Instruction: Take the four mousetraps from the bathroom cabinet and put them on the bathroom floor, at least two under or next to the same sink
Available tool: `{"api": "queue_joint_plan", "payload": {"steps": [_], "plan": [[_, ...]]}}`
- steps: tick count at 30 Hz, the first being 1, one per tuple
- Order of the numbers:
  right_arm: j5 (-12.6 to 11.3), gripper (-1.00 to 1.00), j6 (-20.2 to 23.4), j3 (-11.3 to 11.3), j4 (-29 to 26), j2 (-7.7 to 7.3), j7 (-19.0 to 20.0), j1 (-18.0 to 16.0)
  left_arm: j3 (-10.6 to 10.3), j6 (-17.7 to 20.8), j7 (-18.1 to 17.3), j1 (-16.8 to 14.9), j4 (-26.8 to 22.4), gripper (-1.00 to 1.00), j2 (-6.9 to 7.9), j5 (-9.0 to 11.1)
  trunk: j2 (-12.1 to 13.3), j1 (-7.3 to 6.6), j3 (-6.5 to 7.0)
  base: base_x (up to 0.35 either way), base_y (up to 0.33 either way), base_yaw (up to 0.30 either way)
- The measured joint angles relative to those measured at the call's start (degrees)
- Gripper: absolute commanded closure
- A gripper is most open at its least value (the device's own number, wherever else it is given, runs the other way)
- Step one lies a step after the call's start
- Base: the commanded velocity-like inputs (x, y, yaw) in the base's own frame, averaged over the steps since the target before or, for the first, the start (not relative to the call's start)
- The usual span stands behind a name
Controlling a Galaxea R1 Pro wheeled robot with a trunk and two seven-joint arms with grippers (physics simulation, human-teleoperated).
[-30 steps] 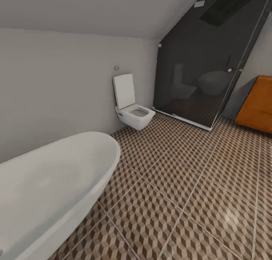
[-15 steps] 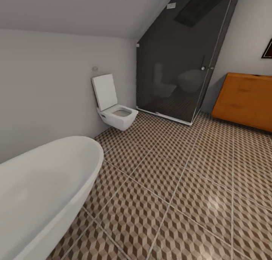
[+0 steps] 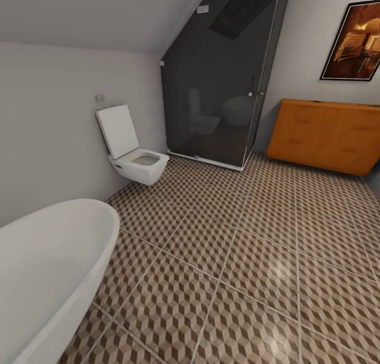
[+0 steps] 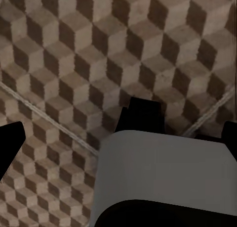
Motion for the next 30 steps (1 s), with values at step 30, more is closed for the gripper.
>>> {"api": "queue_joint_plan", "payload": {"steps": [30], "plan": [[0.00,-1.00,-0.03,0.00,0.00,-0.02,-0.01,-0.02,0.01,0.00,-0.01,0.00,0.00,-1.00,0.00,0.00,0.00,0.00,0.00,0.000,0.000,-0.300]]}}
